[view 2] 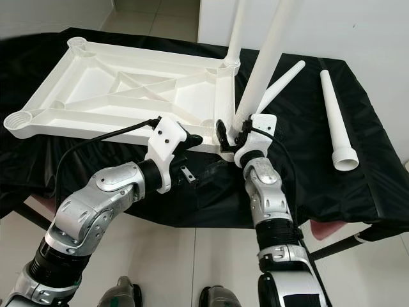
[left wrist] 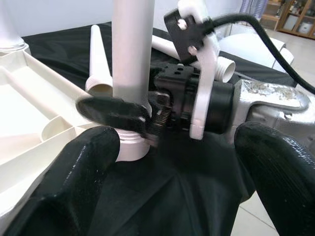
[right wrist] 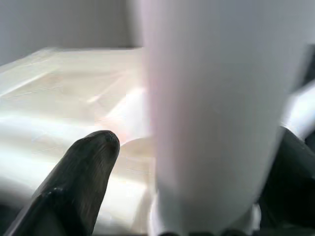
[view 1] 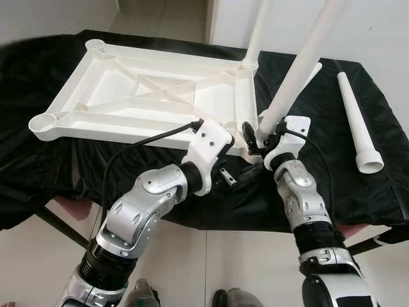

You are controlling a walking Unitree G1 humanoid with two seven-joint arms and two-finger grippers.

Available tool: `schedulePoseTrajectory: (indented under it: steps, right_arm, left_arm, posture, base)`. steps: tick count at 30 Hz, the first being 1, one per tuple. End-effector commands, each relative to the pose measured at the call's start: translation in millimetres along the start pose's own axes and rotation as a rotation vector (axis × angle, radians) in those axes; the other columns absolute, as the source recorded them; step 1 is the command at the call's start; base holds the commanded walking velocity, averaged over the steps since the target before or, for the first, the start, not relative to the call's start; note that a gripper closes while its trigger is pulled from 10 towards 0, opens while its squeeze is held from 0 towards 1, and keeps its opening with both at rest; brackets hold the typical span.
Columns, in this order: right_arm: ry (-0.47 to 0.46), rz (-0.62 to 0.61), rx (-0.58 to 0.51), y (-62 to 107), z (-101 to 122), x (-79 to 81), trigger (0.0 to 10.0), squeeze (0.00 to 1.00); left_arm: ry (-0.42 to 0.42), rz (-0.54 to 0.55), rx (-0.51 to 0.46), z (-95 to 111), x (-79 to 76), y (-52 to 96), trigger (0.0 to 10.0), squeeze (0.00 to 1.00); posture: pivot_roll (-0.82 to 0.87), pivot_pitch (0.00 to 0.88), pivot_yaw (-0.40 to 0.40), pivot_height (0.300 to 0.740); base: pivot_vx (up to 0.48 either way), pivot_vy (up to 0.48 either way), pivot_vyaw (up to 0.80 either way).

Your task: Building children table

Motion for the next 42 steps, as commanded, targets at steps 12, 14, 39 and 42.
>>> schedulePoseTrajectory:
  steps: [12, 14, 39, 42]
  right_arm:
    - [0.056, 0.188, -0.004, 6.8, -8.0, -25.5, 10.0, 0.00]
    - [0.062, 0.205, -0.007, 4.6, -5.4, -32.8, 10.0, 0.00]
    - [0.039, 0.335, 0.021, -4.9, -13.3, -36.3, 2.3, 0.00]
    - [0.038, 0.335, 0.023, -5.0, -13.8, -36.1, 0.0, 0.00]
  left_arm:
    - [-0.015, -0.020, 0.001, 1.7, -2.9, -1.5, 10.0, 0.00]
    - [-0.015, -0.018, -0.001, 1.9, -2.6, -1.5, 10.0, 0.00]
    - [-0.010, -0.027, 0.011, 1.3, -4.9, -0.8, 10.0, 0.00]
    - [-0.010, -0.027, 0.011, 1.3, -5.1, -0.7, 10.0, 0.00]
  posture:
    - [0.08, 0.052, -0.054, 0.740]
    - [0.08, 0.052, -0.054, 0.740]
    - [0.09, 0.061, -0.038, 0.740]
    - [0.09, 0.061, -0.038, 0.740]
  base:
    - [0.000, 0.000, 0.00]
    - [0.000, 0.000, 0.00]
    - [0.000, 0.000, 0.00]
    - [0.000, 0.000, 0.00]
Point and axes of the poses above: a point about 5 cm out from each wrist's last joint towards the gripper, its own y axis pointing back from the gripper into the wrist, its own z axis along the axis of the wrist's last joint, x = y × z, the point moved 3 cm from there along -y, pointing out of the wrist towards the gripper, and after that the axes turned 13 degrees about y, right-handed, at the moved point
